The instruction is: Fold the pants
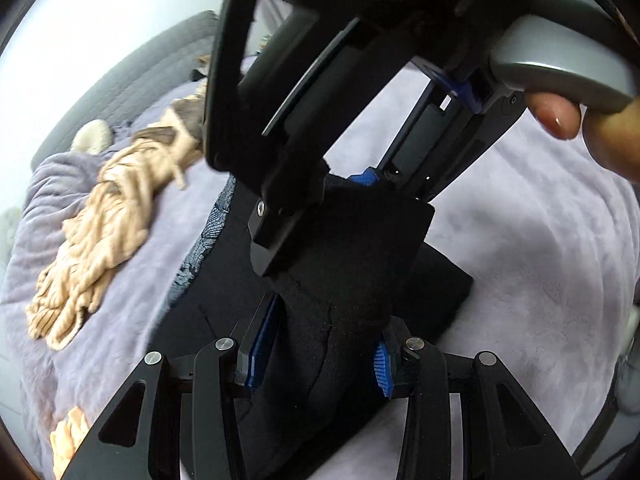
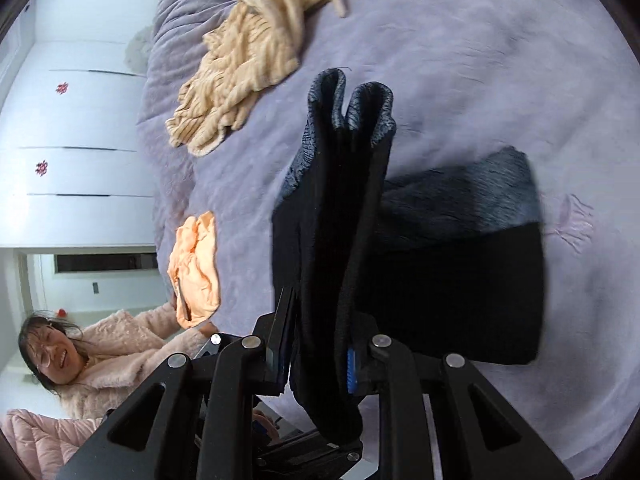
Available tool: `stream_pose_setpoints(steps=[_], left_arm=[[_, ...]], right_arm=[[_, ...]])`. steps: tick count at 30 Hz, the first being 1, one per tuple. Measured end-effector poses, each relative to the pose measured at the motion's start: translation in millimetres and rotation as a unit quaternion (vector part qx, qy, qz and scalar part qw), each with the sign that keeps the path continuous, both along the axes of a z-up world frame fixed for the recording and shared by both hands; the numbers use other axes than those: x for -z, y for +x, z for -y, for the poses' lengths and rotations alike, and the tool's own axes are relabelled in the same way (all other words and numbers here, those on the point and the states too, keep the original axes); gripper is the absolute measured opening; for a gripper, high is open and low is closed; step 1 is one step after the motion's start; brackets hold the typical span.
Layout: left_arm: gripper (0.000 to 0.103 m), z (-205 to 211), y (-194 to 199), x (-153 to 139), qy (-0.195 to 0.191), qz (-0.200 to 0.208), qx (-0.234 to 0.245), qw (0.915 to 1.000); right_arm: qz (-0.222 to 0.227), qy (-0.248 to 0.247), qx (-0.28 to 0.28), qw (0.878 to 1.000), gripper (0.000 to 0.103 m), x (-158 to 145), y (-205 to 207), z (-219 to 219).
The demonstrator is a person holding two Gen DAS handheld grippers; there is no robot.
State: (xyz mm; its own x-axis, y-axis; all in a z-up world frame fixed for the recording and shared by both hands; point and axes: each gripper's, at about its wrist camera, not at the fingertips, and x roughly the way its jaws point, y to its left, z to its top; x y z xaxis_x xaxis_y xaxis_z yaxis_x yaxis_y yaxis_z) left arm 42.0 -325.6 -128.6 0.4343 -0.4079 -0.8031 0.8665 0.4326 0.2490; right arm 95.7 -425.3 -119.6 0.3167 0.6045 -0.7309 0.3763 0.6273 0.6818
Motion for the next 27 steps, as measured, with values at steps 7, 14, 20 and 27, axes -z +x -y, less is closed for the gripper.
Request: stream_pose_setpoints(steps=[7, 14, 20, 27], left_arm=[[0.056, 2, -13, 31, 0.054, -0.044, 0.018, 0.9974], [0.078, -69, 21, 3, 0.040, -0.101, -0.064, 0.9920], [0.102, -118, 51, 11, 0.056, -0.173, -0.178, 0.9672], [0.102, -152, 79, 6, 0.059, -0.220, -0.252, 0.9404]], right_arm=[[-0.063, 0.011, 0.043, 0.997, 0.027, 99, -40, 40], [-0.058, -0.026, 0.058, 0.996, 0.036, 88, -53, 35], [-0.059, -0.147, 0.098, 0.982, 0.037, 28, -74, 29], [-0.047, -0.169, 0.065, 0.982, 0.039, 29, -64, -18]])
